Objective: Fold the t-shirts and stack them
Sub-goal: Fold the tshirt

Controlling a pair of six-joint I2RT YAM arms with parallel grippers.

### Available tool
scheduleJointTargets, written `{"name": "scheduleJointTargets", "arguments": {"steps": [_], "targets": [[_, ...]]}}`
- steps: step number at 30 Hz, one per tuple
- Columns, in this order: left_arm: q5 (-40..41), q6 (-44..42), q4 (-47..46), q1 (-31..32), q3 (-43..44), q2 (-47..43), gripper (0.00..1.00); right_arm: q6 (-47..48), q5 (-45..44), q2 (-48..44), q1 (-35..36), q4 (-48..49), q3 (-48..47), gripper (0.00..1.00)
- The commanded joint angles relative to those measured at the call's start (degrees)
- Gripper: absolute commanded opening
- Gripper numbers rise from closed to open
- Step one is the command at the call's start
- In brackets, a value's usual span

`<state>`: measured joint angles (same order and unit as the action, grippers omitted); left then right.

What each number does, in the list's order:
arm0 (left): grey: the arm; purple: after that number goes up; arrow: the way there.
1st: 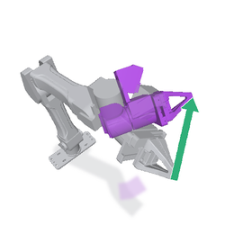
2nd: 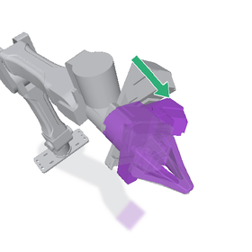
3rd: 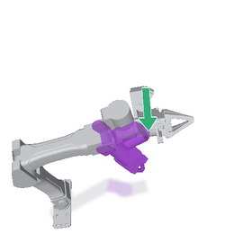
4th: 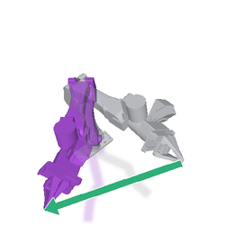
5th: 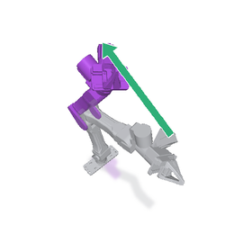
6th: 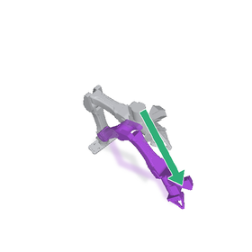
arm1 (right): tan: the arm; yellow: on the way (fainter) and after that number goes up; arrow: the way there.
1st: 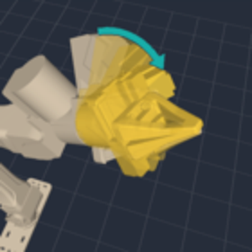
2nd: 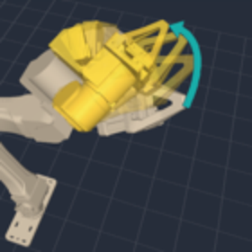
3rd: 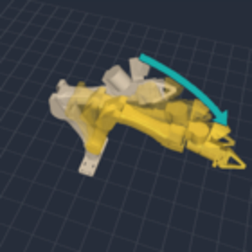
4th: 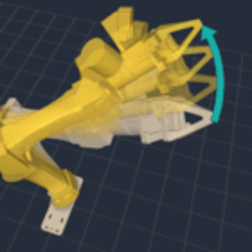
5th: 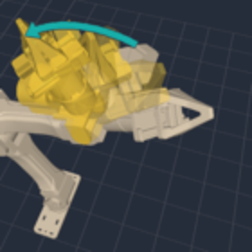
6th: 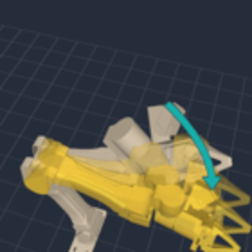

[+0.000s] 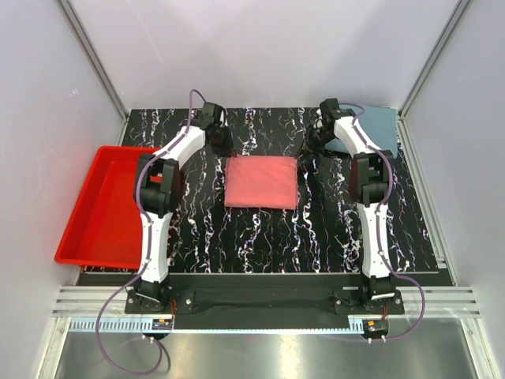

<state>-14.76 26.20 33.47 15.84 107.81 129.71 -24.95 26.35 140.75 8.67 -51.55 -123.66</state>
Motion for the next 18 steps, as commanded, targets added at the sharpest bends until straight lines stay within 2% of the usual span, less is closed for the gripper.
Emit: {"name": "scheduleJointTargets", "arguments": {"steps": [1,3,4,5,6,10,13,15,16,18], "targets": [[7.02,-2.64,2.64,-1.15,4.95,-1.91,0.22,2.71,-3.14,2.85,-0.49,-5.29,-11.92,0.34],[7.82,-3.17,3.35,-1.59,3.56,-4.10,0.35,2.98,-5.50,3.04,-0.67,-7.15,-14.50,0.41],[8.43,-3.26,3.79,-1.95,2.16,-5.07,0.47,3.06,-6.48,2.35,-0.67,-8.81,-15.90,0.43],[8.78,-4.21,4.05,-2.04,1.45,-6.13,0.50,3.41,-7.62,1.73,-0.58,-9.70,-16.44,0.46],[9.66,-4.66,5.10,-2.12,0.92,-8.31,0.51,3.68,-8.76,0.24,-0.67,-10.41,-16.62,0.51],[9.06,-5.37,4.59,-2.39,-4.61,-15.88,0.51,5.61,-12.02,-5.55,0.90,-12.08,-12.34,0.56],[0.47,-3.53,-1.64,-2.39,-12.08,-20.98,0.48,5.79,-8.17,-10.22,3.36,-7.63,-4.97,0.55],[-9.08,-0.10,-7.77,-2.39,-16.55,-20.82,0.43,3.34,-2.02,-11.19,5.22,-4.54,-0.13,0.52],[-11.58,1.04,-9.55,-2.30,-17.45,-20.03,0.42,2.02,0.17,-11.20,5.48,-0.87,1.38,0.46],[-14.23,4.99,-15.07,-2.39,-20.86,-18.01,0.38,-2.81,3.60,-10.85,5.75,3.10,4.20,0.22]]}}
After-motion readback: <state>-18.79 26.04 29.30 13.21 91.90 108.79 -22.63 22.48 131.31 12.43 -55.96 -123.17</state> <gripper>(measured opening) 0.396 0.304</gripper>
